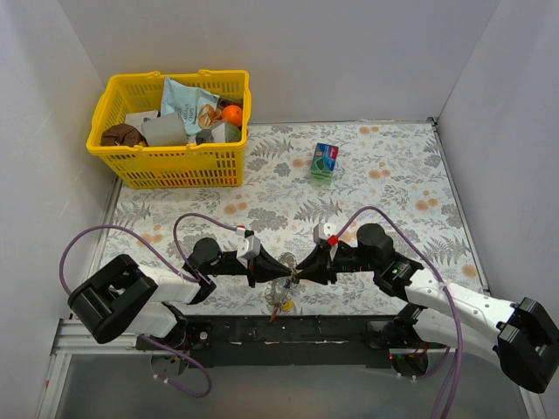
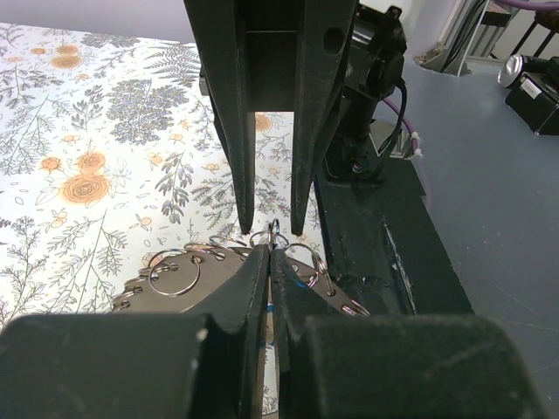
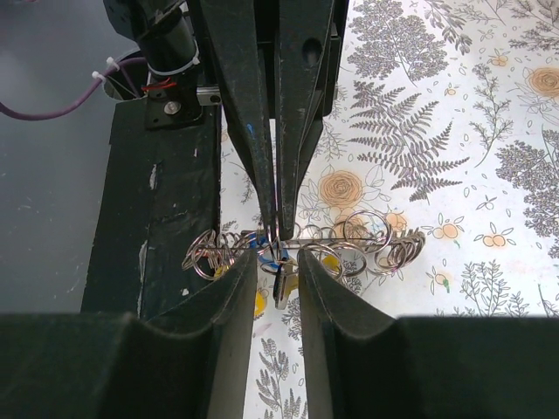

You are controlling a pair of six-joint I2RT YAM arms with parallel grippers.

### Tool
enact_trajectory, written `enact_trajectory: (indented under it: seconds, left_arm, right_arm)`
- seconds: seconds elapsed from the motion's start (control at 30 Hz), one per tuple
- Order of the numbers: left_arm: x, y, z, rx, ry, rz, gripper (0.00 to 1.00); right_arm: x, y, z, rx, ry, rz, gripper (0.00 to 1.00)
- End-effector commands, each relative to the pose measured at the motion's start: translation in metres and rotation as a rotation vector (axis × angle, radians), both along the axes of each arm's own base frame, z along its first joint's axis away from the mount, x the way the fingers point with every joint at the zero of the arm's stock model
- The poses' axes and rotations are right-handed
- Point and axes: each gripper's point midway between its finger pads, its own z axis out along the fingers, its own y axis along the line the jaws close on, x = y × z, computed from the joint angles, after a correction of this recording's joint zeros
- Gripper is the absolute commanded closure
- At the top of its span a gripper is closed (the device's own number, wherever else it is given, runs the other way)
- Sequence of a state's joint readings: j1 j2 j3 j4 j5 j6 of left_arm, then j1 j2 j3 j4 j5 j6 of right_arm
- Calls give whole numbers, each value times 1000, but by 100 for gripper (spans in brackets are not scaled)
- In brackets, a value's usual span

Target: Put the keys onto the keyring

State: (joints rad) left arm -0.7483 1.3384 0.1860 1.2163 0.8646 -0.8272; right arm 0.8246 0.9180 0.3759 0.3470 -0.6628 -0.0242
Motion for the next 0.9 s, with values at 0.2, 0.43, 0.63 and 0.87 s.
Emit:
enact_trajectory:
  seconds: [0.2,0.43,0.63,0.87]
  left_arm:
    - [-3,-1,9,-29,-39,-19,100]
    - [-3,-2,8,-19,-33,-26,100]
    - [-2,-3,8,-18,-34,-27,100]
    - [-1,-2,5,1,-30,-22,92]
  right_arm:
    - [-1,7,9,36,-5,37,71]
    - [-1,10,9,32,6,51,82]
    - [-2,12,4,8,36,68,99]
    - [2,12,-4,-48,47,66,99]
